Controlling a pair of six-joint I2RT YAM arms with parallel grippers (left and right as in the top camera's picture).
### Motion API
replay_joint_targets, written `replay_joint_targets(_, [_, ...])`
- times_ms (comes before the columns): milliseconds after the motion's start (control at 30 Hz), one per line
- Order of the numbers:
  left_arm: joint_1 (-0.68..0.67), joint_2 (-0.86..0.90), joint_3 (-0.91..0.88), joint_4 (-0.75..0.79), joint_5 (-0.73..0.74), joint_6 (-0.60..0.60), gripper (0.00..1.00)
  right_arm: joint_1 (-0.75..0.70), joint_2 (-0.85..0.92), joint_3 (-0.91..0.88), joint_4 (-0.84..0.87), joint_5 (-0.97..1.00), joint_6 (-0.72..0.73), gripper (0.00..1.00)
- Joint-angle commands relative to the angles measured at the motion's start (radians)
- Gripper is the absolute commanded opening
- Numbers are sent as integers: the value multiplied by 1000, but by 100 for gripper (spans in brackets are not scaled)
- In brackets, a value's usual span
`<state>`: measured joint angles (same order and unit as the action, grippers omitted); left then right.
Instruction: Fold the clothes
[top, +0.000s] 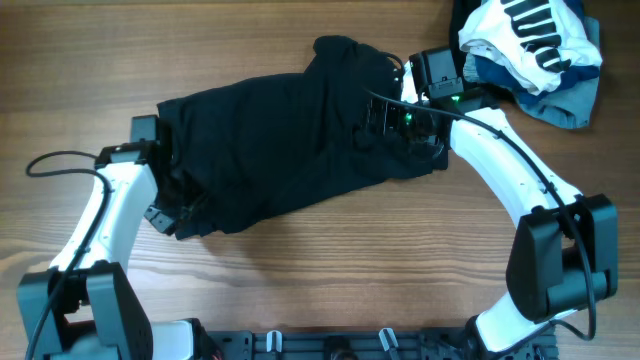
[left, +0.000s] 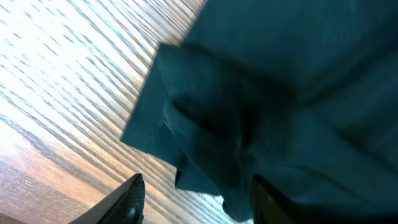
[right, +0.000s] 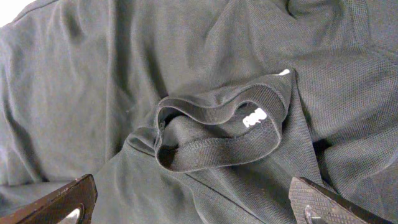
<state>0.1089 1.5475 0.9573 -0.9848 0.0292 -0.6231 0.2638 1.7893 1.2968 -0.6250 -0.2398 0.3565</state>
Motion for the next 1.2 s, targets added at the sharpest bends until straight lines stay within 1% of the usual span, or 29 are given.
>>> replay_joint_targets(0, [82, 7, -6, 34, 4, -40, 59, 4, -13, 15, -1, -16, -16, 99])
replay_joint_targets(133, [115, 7, -8, 82, 13, -40, 60, 4, -13, 15, -1, -16, -17, 100])
replay_joint_targets(333, [115, 49, -10, 96, 27, -40, 56, 4, -13, 15, -2, -16, -17, 99])
replay_joint_targets(367, [115, 66, -10, 98, 32, -40, 54, 4, -13, 15, -1, -15, -17, 99])
replay_joint_targets(467, [115, 121, -10, 119, 81, -40, 45, 4, -13, 15, -1, -14, -16, 100])
replay_joint_targets(567, [115, 130, -10, 133, 92, -40, 35, 4, -13, 15, -1, -7, -17, 100])
replay_joint_targets(600, [115, 130, -10, 137, 92, -40, 30, 4, -13, 15, -1, -8, -17, 99])
replay_joint_targets(700, [115, 130, -9, 152, 90, -40, 6, 4, -13, 15, 0, -8, -17, 100])
replay_joint_targets(733, [115, 130, -9, 161, 90, -40, 4, 4, -13, 15, 0, -7, -17, 100])
replay_joint_targets(833, [115, 129, 20, 165, 90, -35, 4, 4, -13, 15, 0, -7, -17, 100])
replay_joint_targets(867, [115, 128, 53, 146, 90, -29, 4, 4, -13, 15, 0, -7, -17, 99])
replay_joint_targets(967, [115, 126, 183, 53, 76, 44, 4, 4, -13, 15, 0, -7, -16, 99])
replay_joint_targets(1033, [115, 126, 254, -3, 44, 47, 4, 4, -13, 15, 1, -7, -16, 99])
replay_joint_targets(1067, [115, 126, 269, -7, 45, 67, 4, 4, -13, 15, 2, -7, -17, 99])
replay_joint_targets(1167, [115, 127, 272, 9, 21, 70, 4, 4, -13, 15, 3, -3, -16, 100])
